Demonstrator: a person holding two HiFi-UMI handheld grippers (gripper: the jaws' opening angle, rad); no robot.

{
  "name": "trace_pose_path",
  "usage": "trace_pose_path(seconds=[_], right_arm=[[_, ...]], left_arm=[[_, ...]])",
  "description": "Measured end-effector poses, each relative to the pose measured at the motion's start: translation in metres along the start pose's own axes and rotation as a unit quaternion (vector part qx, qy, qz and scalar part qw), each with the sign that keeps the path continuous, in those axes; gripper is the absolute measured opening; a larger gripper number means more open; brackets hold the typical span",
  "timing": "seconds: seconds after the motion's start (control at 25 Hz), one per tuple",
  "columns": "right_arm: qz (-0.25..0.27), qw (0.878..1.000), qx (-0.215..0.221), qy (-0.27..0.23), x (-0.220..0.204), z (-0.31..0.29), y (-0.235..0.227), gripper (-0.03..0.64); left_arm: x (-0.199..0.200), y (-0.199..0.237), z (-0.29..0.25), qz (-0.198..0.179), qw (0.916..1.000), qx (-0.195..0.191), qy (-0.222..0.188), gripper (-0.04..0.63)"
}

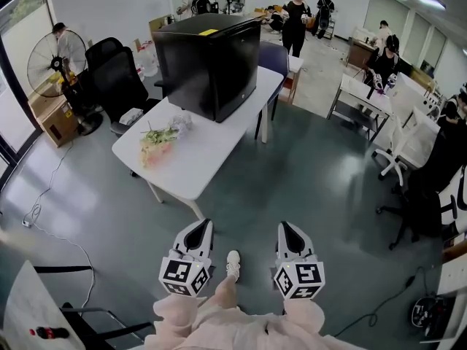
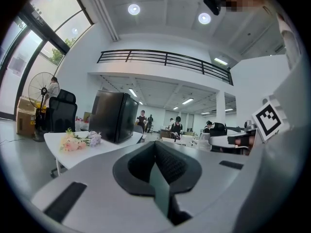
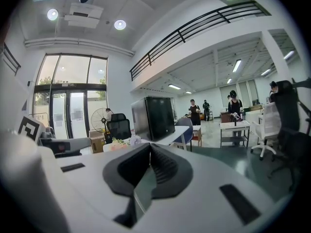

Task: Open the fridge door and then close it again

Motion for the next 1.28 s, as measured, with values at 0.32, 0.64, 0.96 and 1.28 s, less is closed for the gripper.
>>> trace_pose_path(seconds=[0.32,0.64,0.96,1.28], right_arm=[[0.004,1.000,-0.007,-0.008,0.036,-0.067,-0.027,0.012],[0.008,1.000,-0.018,-0.011,0.076,-0.140,-0.051,0.012],[0.007,1.000,-0.018,-0.011,0.096,-0.206,-0.070,0.012],[0.008,1.000,-0.011,-0.009,0.106,-0.250,-0.080,0.012]], left_arm=[[0.029,0.034,-0.076,-0.001,1.0000,-0.006,-0.001,0.011],[0.063,0.068,-0.155,-0.002,0.9999,-0.016,-0.004,0.010],[0.081,0.097,-0.218,-0.007,0.9997,-0.021,-0.003,0.010],[0.089,0.121,-0.256,-0.013,0.9997,-0.020,-0.003,0.011]])
Point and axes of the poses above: the fingertips, and each gripper's own axes: z backward along the fingers, y to its left, x out of its top, the point moved 5 cm from there along z, backward along the fingers, and after that the axes turned 6 degrees about y, right-handed, at the moved point
